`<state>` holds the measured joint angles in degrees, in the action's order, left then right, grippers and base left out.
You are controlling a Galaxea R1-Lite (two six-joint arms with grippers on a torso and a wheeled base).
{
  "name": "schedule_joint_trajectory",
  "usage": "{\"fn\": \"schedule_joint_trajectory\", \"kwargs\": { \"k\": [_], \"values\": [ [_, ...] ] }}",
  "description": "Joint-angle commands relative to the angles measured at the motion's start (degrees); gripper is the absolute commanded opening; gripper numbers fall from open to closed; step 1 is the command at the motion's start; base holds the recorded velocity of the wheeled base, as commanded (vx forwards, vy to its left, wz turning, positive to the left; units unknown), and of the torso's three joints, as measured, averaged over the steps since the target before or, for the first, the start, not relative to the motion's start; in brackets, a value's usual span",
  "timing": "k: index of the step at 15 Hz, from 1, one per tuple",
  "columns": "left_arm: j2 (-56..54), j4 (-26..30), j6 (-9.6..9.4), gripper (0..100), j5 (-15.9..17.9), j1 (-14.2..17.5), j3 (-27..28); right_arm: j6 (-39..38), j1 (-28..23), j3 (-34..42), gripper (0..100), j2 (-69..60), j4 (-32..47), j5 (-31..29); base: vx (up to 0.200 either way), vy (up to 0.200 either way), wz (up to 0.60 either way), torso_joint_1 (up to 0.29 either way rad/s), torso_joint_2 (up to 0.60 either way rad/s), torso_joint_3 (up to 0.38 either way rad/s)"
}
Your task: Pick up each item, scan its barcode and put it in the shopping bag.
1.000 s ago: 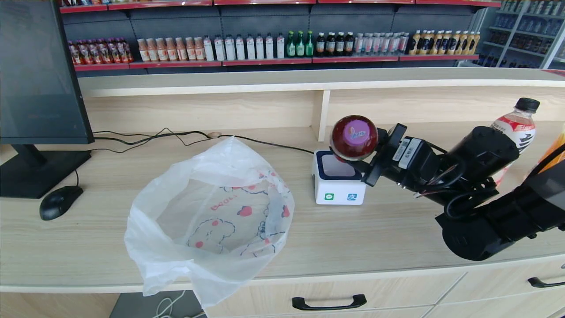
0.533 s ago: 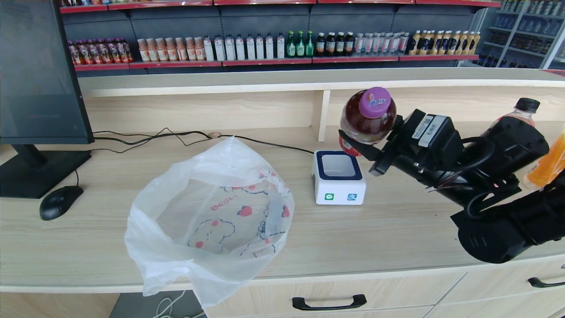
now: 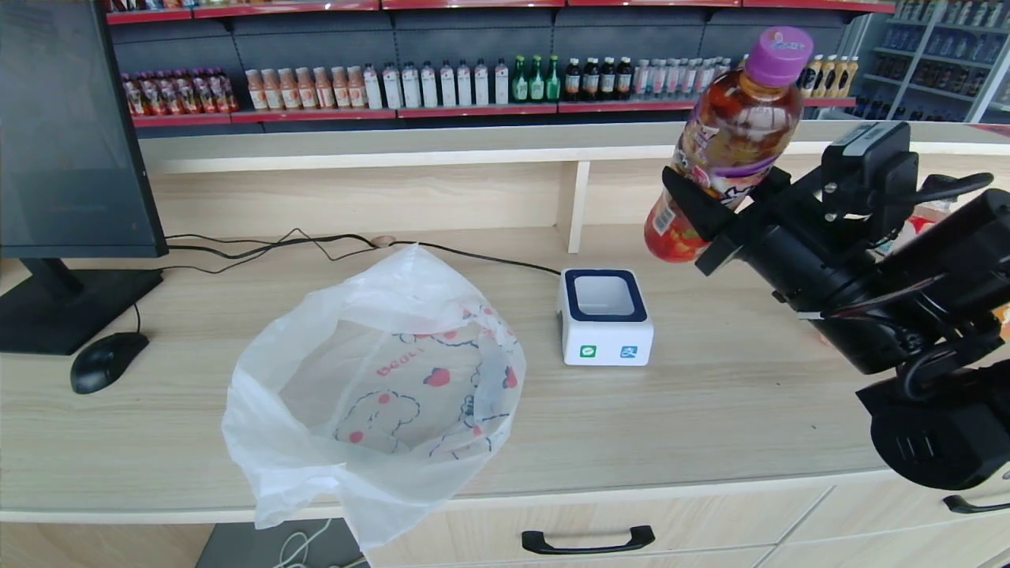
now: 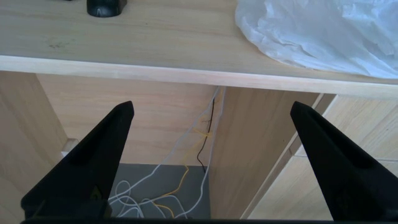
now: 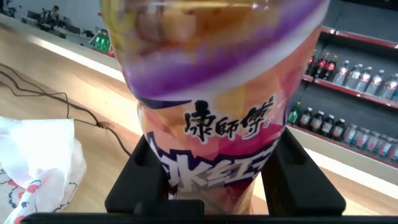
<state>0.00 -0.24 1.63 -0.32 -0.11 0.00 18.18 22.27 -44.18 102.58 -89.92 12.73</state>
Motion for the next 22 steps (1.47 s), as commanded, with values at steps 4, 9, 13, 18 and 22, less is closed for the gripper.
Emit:
{"fn": "schedule_joint_trajectory", "kwargs": {
  "k": [4, 9, 13, 18, 22],
  "values": [
    [0.00, -0.02, 0.04, 100, -0.03, 0.11, 0.00, -8.51, -0.04, 5.68, 0, -3.88, -0.08, -9.48, 0.000, 0.000, 0.00, 0.000, 0.00, 0.000],
    [0.00, 0.07, -0.05, 100, 0.05, 0.02, 0.00, -14.84, -0.65, 15.00, 0, -6.17, -0.08, -12.99, 0.000, 0.000, 0.00, 0.000, 0.00, 0.000],
    [0.00, 0.07, -0.05, 100, 0.05, 0.02, 0.00, -16.68, -0.83, 10.69, 0, -5.03, -0.08, -13.34, -0.100, 0.000, 0.00, -0.001, 0.00, -0.001],
    [0.00, 0.07, 0.04, 100, 0.05, 0.02, 0.00, -17.21, -0.12, 10.52, 0, -4.67, -0.08, -13.34, -0.080, 0.000, 0.00, 0.002, 0.00, 0.001],
    [0.00, 0.07, 0.04, 100, -0.03, 0.02, 0.00, -17.21, 0.93, 10.43, 0, -4.32, -0.08, -13.34, 0.000, 0.100, 0.00, 0.005, 0.00, 0.000]
  ]
}}
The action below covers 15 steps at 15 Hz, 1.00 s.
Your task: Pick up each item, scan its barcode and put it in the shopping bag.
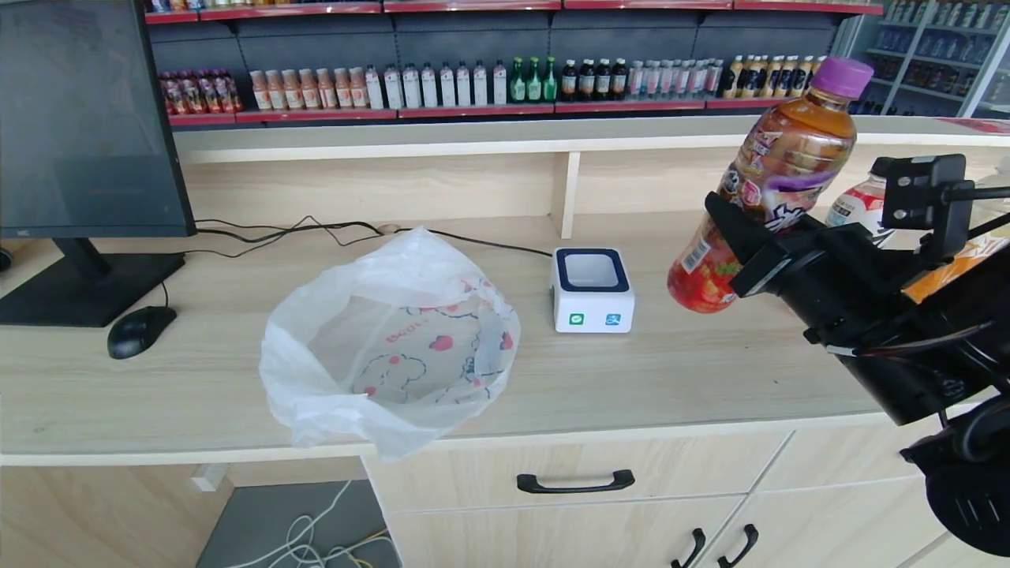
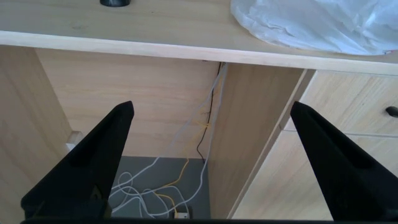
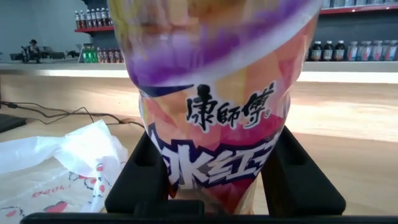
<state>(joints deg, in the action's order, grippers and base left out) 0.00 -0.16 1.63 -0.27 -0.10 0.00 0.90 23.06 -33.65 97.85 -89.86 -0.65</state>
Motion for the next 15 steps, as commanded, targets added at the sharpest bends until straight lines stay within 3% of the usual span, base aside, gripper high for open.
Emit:
{"fn": "schedule_joint_trajectory", "kwargs": {
  "k": [1, 10, 15],
  "values": [
    [0.09, -0.02, 0.04, 100, -0.08, 0.01, 0.00, 0.06, 0.14, -0.10, 0, 0.50, -0.14, 0.03, 0.000, 0.200, 0.00, -0.007, 0.00, -0.002],
    [0.09, -0.02, 0.04, 100, -0.08, 0.01, 0.00, 0.06, 0.67, 0.60, 0, 0.32, -0.14, 0.03, 0.000, 0.200, 0.00, 0.006, 0.00, 0.001],
    [0.00, -0.02, 0.04, 100, 0.00, 0.01, 0.00, 0.24, 0.84, 0.16, 0, 1.02, -0.14, 0.03, 0.000, 0.000, 0.00, 0.000, 0.00, 0.000]
  ]
}}
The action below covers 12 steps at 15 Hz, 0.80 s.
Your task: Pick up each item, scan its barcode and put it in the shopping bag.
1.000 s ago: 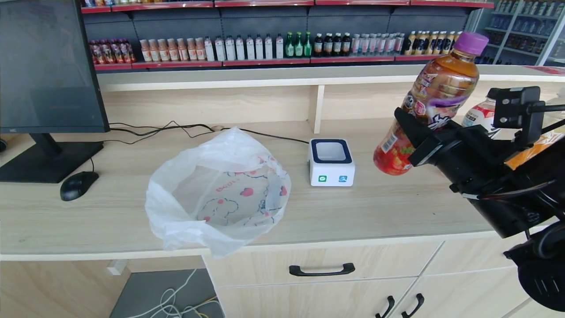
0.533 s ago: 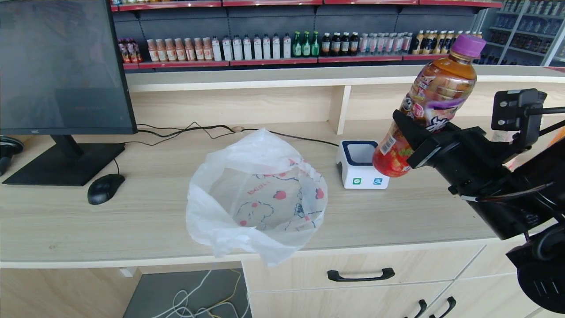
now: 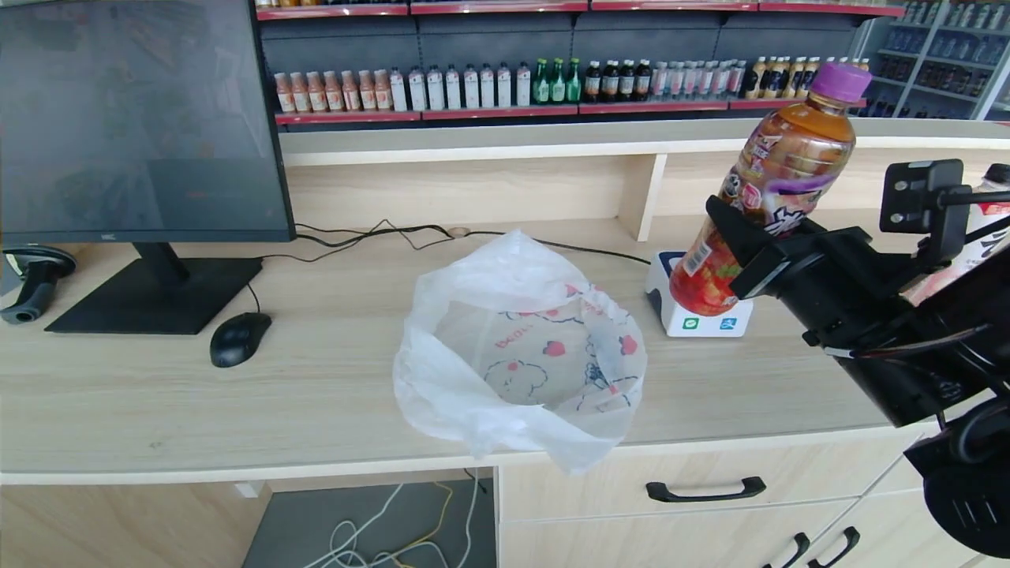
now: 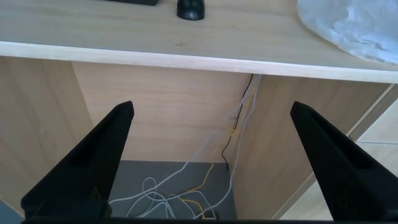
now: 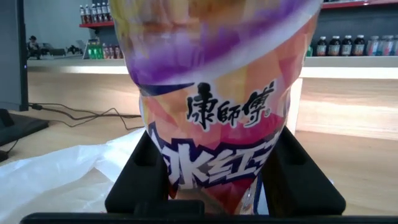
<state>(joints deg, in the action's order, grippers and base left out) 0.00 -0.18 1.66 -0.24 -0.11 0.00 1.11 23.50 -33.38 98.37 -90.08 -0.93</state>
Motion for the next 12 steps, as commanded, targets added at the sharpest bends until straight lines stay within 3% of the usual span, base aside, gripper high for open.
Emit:
{"fn": "schedule_joint_trajectory", "kwargs": {
  "k": [1, 2, 7, 12],
  "values": [
    [0.00, 0.01, 0.10, 100, -0.11, 0.02, 0.00, 0.03, 0.67, -0.37, 0, 0.77, 0.08, 0.31, 0.000, 0.000, 0.00, 0.000, 0.00, 0.000],
    [0.00, 0.01, 0.01, 100, -0.11, 0.02, 0.00, 0.12, 0.93, -0.28, 0, 0.77, 0.08, 0.31, 0.000, 0.000, 0.00, 0.000, 0.00, 0.000],
    [0.00, 0.01, 0.01, 100, -0.02, 0.02, 0.00, 0.21, 1.37, -0.28, 0, 0.95, 0.08, 0.31, 0.000, 0.000, 0.60, 0.003, 0.00, 0.003],
    [0.00, -0.08, 0.01, 100, -0.02, 0.02, 0.00, 0.21, 1.28, -0.02, 0, 1.65, 0.08, 0.31, 0.000, 0.000, 0.00, 0.000, 0.00, 0.000]
  ]
}}
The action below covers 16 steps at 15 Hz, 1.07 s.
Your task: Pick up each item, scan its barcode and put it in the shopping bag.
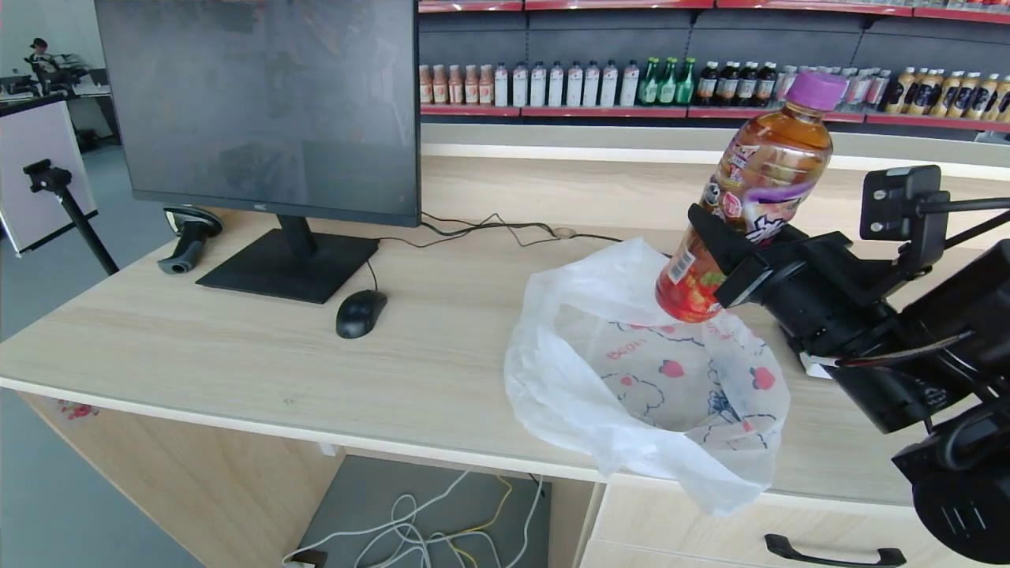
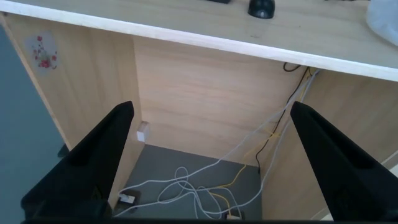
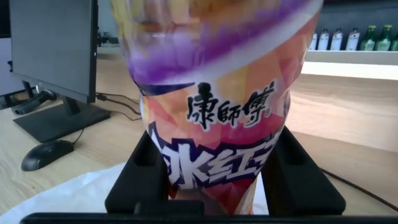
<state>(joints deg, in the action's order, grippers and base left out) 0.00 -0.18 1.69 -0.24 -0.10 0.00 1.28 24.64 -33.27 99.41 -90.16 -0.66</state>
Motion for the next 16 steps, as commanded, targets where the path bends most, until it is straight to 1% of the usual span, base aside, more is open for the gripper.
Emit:
{"fn": "schedule_joint_trajectory", "kwargs": {
  "k": [1, 3, 5, 9, 16],
  "values": [
    [0.00, 0.01, 0.06, 100, -0.02, 0.01, 0.00, -0.05, 0.24, -0.57, 0, 1.48, 0.16, 0.04, 0.000, 0.000, 0.00, 0.000, 0.00, 0.000],
    [0.00, 0.01, 0.06, 100, -0.11, 0.01, 0.00, -0.40, 0.50, -0.57, 0, 3.77, 0.16, 0.04, 0.000, 0.000, 0.00, 0.000, 0.00, 0.000],
    [0.00, 0.01, 0.06, 100, -0.02, 0.01, 0.00, -0.40, 1.03, -3.47, 0, 6.76, 0.16, 0.04, 0.000, 0.000, 0.00, 0.000, 0.00, 0.000],
    [0.00, -0.08, 0.15, 100, -0.02, 0.01, 0.00, -0.66, 6.21, -4.88, 0, 11.06, 0.16, 0.04, 0.000, 0.000, 0.00, 0.000, 0.00, 0.000],
    [0.00, -0.34, 0.15, 100, -0.11, 0.01, 0.00, -1.72, 6.04, -9.97, 0, 14.67, 0.16, 0.04, 0.000, 0.000, 0.00, 0.000, 0.00, 0.000]
  ]
}}
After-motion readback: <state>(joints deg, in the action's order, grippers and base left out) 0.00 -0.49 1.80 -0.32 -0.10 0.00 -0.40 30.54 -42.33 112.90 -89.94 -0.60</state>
